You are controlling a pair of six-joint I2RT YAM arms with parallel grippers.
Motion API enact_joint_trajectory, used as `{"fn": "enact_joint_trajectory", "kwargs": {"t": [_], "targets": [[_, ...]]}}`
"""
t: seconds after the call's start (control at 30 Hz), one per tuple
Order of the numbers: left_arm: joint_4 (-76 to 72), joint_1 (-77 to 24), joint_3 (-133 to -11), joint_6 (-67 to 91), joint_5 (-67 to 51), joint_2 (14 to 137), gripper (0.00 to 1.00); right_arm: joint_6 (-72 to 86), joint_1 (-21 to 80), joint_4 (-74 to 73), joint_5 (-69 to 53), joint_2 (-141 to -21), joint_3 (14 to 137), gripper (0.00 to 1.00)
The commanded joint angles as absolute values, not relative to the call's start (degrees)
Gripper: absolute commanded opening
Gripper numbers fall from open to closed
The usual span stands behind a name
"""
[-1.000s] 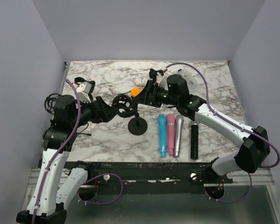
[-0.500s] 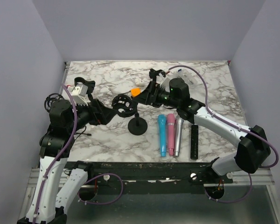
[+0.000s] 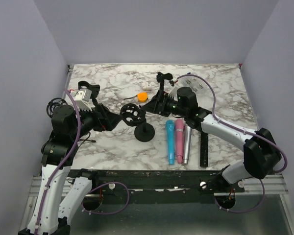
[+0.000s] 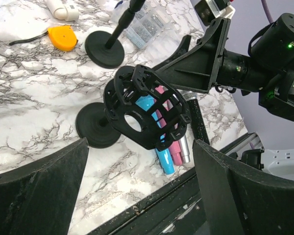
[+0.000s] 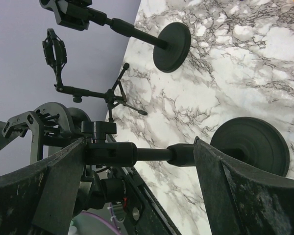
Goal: Remove the microphone from the stand
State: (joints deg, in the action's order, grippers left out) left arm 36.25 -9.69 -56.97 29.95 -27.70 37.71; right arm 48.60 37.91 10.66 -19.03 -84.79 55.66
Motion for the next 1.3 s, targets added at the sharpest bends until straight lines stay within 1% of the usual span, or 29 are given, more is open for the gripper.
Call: {"fn": "enact_joint_trajectory", "kwargs": {"t": [0.0, 0.6, 0.8, 0.9, 1.03, 1.27], "targets": [[37.2, -9.3, -57.1, 29.2, -27.0, 36.7, 0.86, 44.9, 37.0, 3.2, -16.6, -89.5, 52.6, 0.88], [37.4, -9.3, -57.3, 29.9, -26.9, 35.4, 0.87, 44.7, 36.4, 6.9, -16.9, -91.1, 48.2, 0.89], [37.7, -9.3, -58.7, 30.4, -26.5, 34.5, 0.87, 43.5, 36.3, 7.1, -18.7, -90.1, 49.0, 0.95], [36.6, -9.3, -59.0, 30.9, -25.1, 33.3, 0.87, 41.9, 36.3, 5.6, -17.9, -88.0, 51.1, 0.99], [33.3, -9.3, -59.3, 33.6, -24.2, 33.4, 0.88, 37.9, 36.4, 0.2, -15.3, -85.6, 56.7, 1.0], [26.9, -9.3, -64.2, 36.8, -22.2, 33.4, 0.88, 30.7, 36.4, -13.0, -4.6, -78.8, 66.1, 1.0]]}}
